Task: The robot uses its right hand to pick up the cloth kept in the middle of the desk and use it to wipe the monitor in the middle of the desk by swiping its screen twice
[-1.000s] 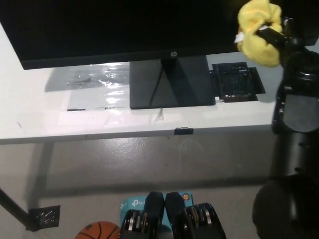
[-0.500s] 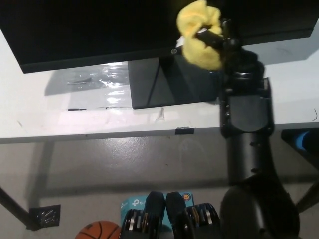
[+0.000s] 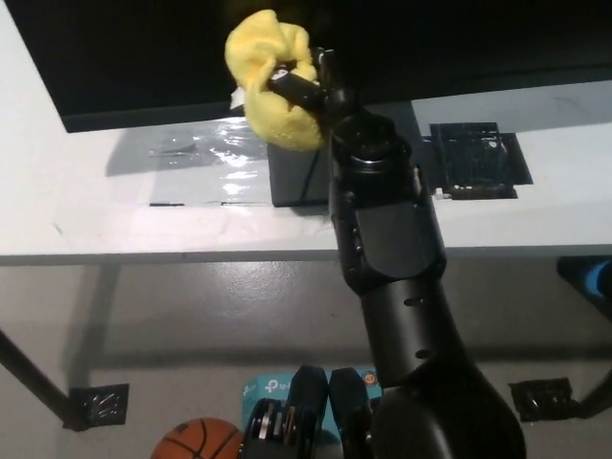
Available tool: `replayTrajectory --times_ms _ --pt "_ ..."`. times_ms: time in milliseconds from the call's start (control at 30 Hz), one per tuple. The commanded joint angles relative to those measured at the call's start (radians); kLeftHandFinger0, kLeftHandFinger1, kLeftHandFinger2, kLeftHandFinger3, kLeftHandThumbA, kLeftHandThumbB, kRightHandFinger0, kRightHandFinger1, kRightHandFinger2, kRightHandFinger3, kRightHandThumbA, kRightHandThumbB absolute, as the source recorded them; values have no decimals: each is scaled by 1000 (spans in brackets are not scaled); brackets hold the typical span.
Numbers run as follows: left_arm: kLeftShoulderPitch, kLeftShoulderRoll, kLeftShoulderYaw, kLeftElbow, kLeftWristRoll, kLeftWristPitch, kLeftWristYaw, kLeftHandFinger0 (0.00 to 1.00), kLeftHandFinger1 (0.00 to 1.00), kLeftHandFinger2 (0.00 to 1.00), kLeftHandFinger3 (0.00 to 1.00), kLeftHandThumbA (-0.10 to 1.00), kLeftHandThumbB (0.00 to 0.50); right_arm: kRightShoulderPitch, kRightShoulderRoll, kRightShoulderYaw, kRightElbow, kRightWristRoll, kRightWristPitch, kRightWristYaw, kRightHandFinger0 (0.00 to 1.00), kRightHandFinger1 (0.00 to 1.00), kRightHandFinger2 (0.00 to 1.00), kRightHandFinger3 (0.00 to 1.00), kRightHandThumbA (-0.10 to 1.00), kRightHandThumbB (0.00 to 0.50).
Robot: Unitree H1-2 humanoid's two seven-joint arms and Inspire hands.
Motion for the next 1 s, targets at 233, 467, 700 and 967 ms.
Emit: replayTrajectory --times_ms 233,467,700,967 --pt "27 13 20 -44 -10 -3 0 574 578 707 929 133 10 64 -73 136 -162 25 -4 69 0 0 248 94 -100 54" --pt "18 15 20 -13 -15 -38 6 543 558 698 907 68 7 258 -197 216 -373 10 -4 205 0 0 208 97 -100 78" --pt "20 18 19 -16 -9 -33 6 567 578 708 909 94 6 396 -370 258 -509 -18 -4 299 0 0 228 44 -100 81" --pt "48 25 61 -38 -24 -27 4 542 558 692 919 110 13 407 -547 269 -435 -83 -4 282 0 20 361 152 -100 0"
